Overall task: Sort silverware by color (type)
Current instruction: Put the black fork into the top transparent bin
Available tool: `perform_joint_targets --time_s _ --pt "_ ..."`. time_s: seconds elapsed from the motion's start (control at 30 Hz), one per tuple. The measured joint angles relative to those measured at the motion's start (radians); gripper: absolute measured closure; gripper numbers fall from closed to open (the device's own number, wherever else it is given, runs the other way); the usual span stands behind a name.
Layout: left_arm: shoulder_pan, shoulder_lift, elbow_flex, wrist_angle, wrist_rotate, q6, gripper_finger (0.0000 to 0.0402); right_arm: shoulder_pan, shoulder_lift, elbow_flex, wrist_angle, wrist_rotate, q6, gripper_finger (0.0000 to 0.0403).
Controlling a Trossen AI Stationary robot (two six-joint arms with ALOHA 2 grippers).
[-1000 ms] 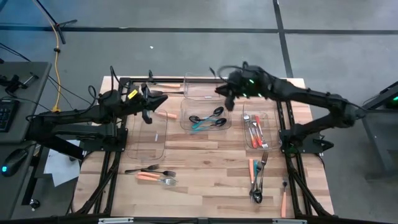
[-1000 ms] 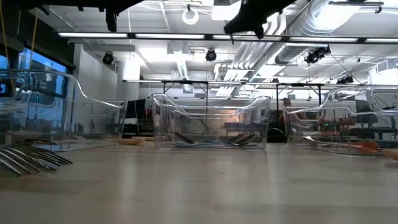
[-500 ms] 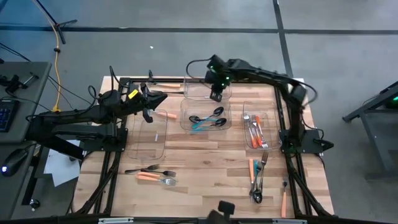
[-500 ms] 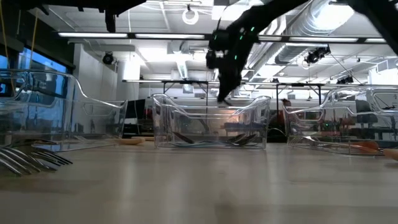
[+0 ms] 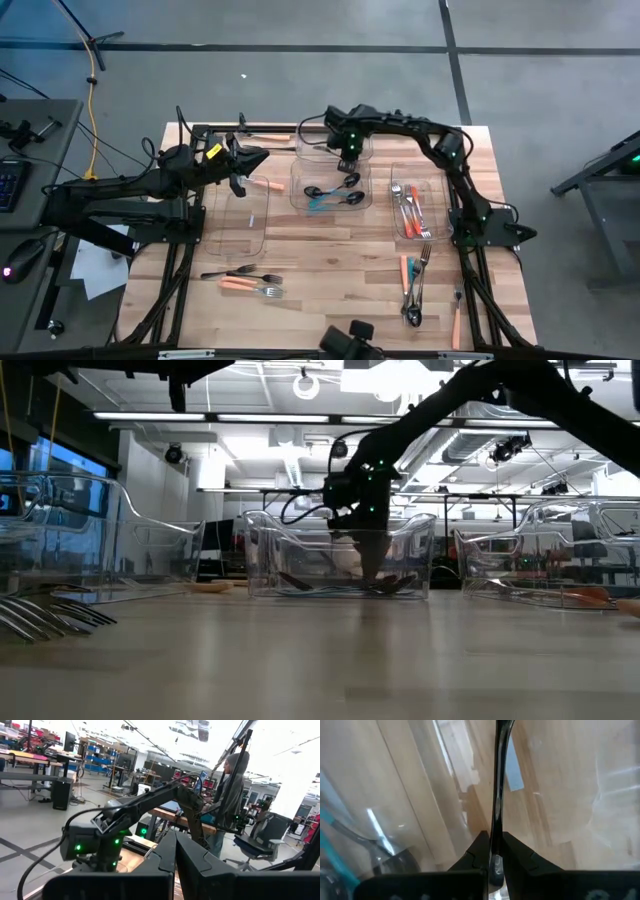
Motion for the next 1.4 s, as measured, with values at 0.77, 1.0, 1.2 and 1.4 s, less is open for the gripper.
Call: perform_joint_targets --time_s 0.77,1.0,1.2,1.4 --pt "0.0 0.0 0.0 0.0 -0.024 0.0 0.0401 0.003 0.0 -0.001 -0.007 -0.01 0.043 0.0328" --pt "0.0 0.0 0.0 0.006 -0.023 -0.017 0.0401 0.0 -0.007 0.109 -0.134 0.011 0.047 0.027" --pt "0.0 0.0 0.001 0.027 -0.008 -0.018 0.0401 -0.006 -0.008 0.292 -0.189 0.01 0.069 0.0228" --pt "0.0 0.0 0.001 0.027 0.007 -0.018 0.0401 -0.006 -0.01 0.434 -0.316 -0.199 0.121 0.0214"
